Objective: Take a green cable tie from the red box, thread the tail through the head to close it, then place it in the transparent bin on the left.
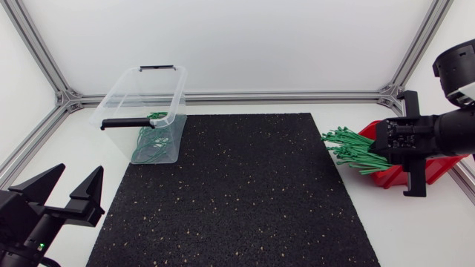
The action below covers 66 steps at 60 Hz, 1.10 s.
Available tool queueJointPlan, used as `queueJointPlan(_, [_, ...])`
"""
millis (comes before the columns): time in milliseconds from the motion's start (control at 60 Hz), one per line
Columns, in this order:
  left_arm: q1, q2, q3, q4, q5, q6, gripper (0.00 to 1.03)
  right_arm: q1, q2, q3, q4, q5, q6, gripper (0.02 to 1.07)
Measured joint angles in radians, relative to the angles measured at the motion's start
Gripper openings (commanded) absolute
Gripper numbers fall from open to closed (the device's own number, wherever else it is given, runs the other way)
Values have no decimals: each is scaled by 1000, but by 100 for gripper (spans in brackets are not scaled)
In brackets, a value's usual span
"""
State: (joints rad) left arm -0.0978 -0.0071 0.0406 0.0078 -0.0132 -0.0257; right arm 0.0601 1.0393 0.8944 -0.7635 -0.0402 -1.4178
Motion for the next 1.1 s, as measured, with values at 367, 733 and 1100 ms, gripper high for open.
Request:
queueJointPlan(367, [0,0,0,0,0,0,100,364,-44,119,-124,213,333,8])
queueJointPlan(733, [0,0,0,0,0,0,100,779,138,323,-209,352,747,8])
queueJointPlan(1100, [-4,0,0,0,0,0,100,850,340,336,-98,309,912,8])
